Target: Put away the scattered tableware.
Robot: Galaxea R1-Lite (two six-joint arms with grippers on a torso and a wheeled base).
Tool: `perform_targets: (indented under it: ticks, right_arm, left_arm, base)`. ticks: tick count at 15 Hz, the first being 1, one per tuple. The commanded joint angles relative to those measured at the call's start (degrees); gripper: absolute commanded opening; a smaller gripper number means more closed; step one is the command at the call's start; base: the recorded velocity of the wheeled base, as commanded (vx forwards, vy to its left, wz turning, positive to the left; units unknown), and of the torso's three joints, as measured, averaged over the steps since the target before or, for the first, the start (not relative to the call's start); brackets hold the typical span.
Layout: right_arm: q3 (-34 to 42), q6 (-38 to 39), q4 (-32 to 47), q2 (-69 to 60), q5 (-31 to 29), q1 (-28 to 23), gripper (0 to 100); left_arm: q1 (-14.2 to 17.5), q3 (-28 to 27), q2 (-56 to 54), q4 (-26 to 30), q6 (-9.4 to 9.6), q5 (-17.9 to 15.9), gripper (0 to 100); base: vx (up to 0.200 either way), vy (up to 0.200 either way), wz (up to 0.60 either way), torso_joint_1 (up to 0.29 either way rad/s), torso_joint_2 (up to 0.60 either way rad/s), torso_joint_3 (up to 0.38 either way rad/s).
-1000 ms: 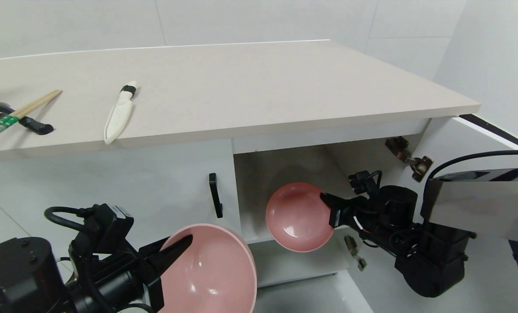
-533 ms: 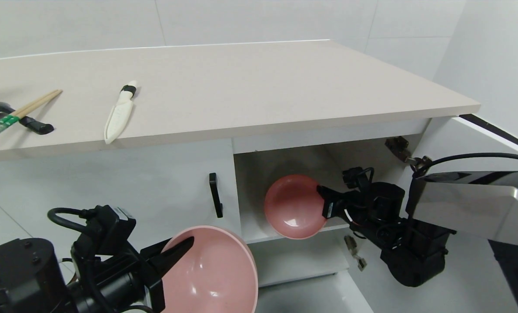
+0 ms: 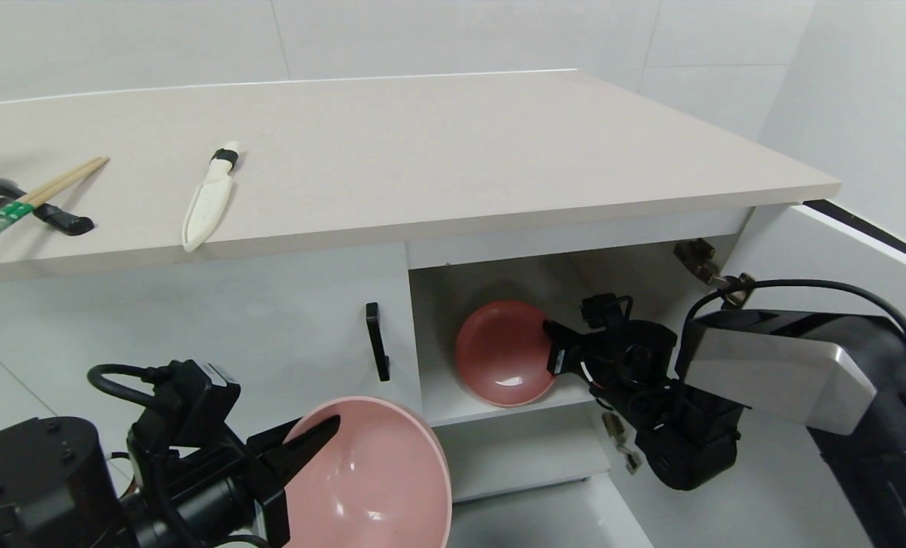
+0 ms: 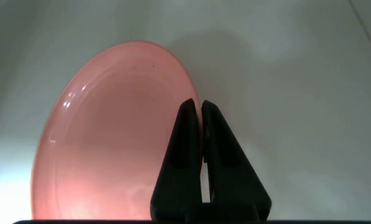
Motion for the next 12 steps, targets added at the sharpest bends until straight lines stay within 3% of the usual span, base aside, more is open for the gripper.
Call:
perform_targets:
  ticks: [1,10,11,12]
  right_arm:
    - [-1.8,0.0,-0.1,1.7,0.0,0.1,0]
    - [-9.1,0.5,-0.1,5.8,0.2,-0.5,0]
    - [-9.5,0.5,-0.1,5.9,0.2,-0.5,100]
    - [-9.8,0.5,-0.1,6.1,0.1,-0.5,100]
  left_arm:
    - [0.0,0.0,0.1,0.0,-0.03,0.0,0]
    - [-0.1,0.0,0.0,-0.1,-0.03,0.0,0]
    - [-0.1,0.0,0.0,-0.1,-0.03,0.0,0]
    - [-0.1,0.0,0.0,-0.1,-0.03,0.0,0]
  base:
    - [0.000,0.000,0.00,0.000,0.00,0.000]
    - [0.000,0.000,0.00,0.000,0.00,0.000]
    - [0.000,0.000,0.00,0.000,0.00,0.000]
    - [0.000,0.000,0.00,0.000,0.00,0.000]
